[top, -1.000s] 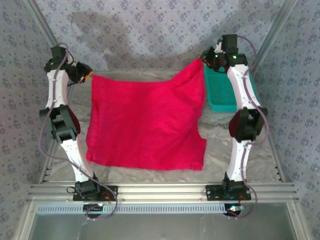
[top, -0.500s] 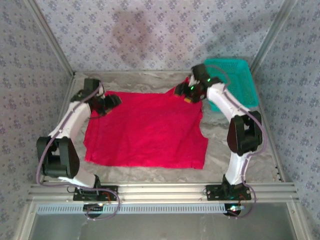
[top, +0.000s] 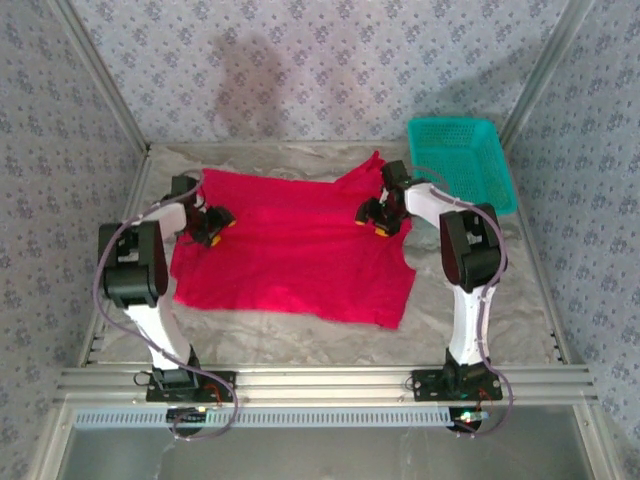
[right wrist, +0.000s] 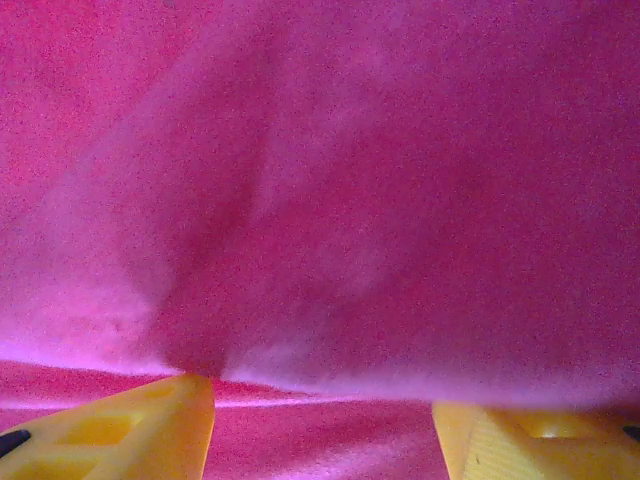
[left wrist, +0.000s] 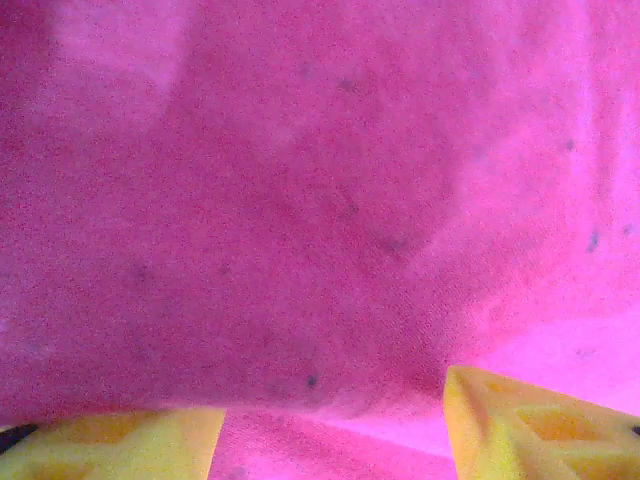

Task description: Fold the inside-out t-shirt

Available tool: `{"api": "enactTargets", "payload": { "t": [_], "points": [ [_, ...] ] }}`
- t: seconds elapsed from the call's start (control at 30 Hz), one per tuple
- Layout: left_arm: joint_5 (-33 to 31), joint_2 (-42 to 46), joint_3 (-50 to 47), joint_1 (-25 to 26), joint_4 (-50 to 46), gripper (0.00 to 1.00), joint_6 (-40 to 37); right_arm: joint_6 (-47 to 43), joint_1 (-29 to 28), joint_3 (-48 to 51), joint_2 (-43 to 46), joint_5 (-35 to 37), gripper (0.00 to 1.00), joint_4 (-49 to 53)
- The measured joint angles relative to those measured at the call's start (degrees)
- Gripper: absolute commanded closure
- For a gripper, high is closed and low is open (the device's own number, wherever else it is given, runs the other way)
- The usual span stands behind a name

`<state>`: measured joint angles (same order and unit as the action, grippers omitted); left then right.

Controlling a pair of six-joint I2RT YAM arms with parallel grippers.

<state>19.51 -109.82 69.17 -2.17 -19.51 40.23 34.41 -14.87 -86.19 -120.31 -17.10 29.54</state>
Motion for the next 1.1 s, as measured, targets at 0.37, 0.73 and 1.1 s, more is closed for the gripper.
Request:
{"api": "enactTargets", "payload": {
  "t": [0.37,0.73,1.1],
  "points": [
    [-8.13,-3.13,15.45,-1.31,-8.13,0.48,-2.29,-1.97,4.2,-24.0,-11.85,2.29,0.38,6.14],
    [-25.29,27.43,-13.99,11.23,-15.87,0.66,-6.1,-3.48,-8.61,-4.9,9.46,0.81,0.39,4.44],
    [-32.92,22.43,-18.32,10.25,-15.65,0.67,-6.67,-3.63,-12.11,6.01,14.14,0.63,0.4,2.73]
  ]
}}
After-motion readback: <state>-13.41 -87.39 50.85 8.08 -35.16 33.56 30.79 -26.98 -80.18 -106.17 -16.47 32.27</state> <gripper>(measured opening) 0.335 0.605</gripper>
